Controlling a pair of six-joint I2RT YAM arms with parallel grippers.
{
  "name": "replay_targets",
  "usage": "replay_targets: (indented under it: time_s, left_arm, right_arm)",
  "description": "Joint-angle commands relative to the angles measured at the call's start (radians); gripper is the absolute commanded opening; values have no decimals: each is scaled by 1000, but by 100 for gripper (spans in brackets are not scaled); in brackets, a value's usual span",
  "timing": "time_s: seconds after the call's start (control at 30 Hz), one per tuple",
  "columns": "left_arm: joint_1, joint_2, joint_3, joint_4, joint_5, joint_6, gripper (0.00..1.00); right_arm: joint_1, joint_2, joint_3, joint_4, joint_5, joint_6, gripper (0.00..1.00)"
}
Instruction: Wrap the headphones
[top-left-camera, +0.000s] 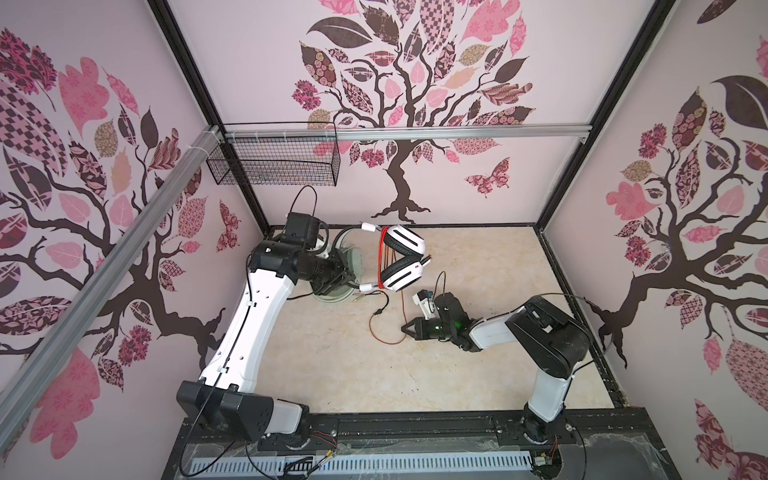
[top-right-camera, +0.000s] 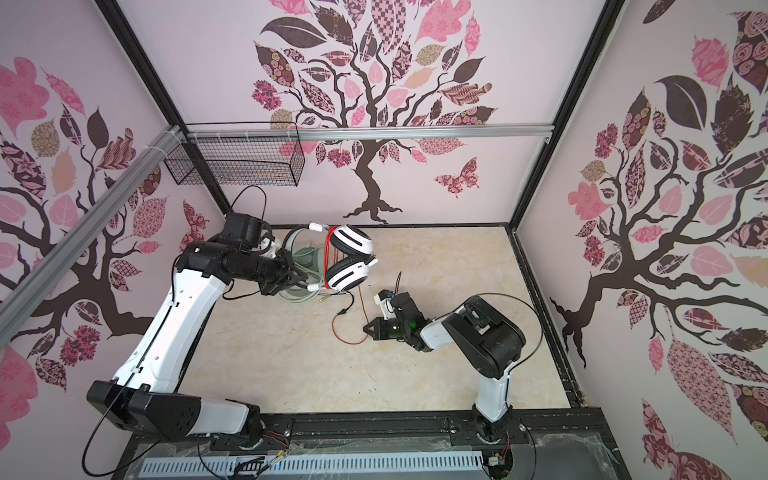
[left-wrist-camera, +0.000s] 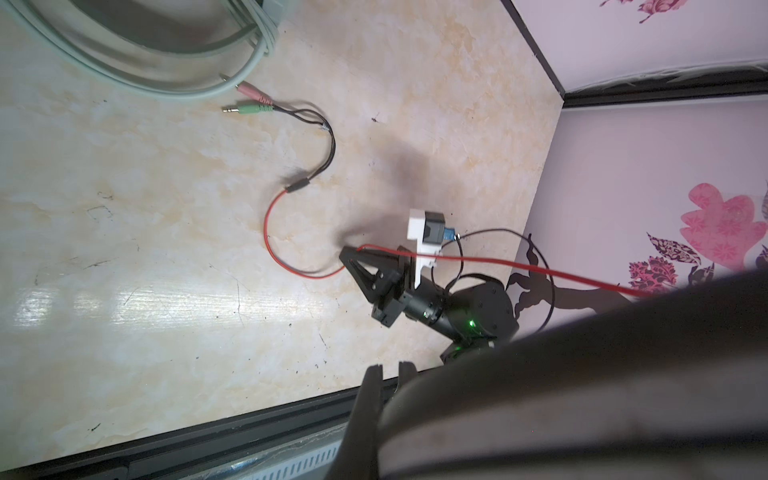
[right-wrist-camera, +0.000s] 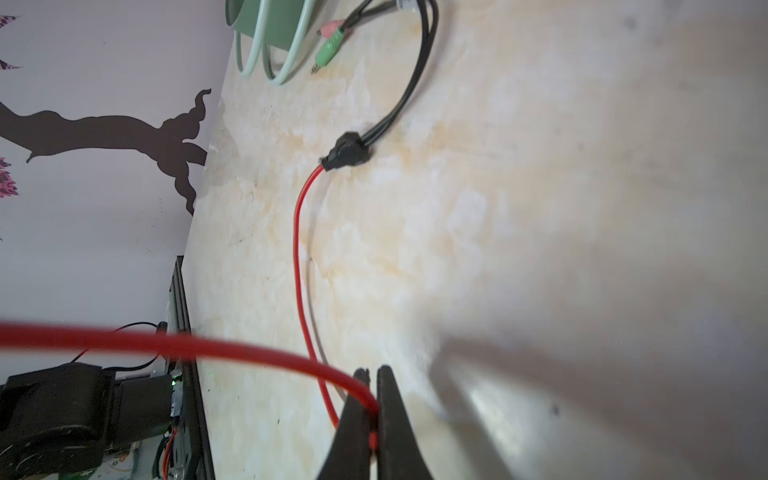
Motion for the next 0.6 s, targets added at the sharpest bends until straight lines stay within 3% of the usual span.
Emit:
replay_targets:
  time_s: [0.0,0.27,0.43,0.57]
  left_arm:
    - [5,-20,103,54,-26,-56,0]
    - [6,-96,57,126,-72,-212,0]
    - [4,-132,12,157,-69,-291,0]
    - [5,-140,16,126,-153,-308,0]
  right_arm:
    - [29,-204,-41,-134,9,-23,0]
    - [226,-531,7,-573,120,-121,0]
    - [311,-600,15,-644,157,-116,0]
    - [404,-631,55,-733,251,-153,0]
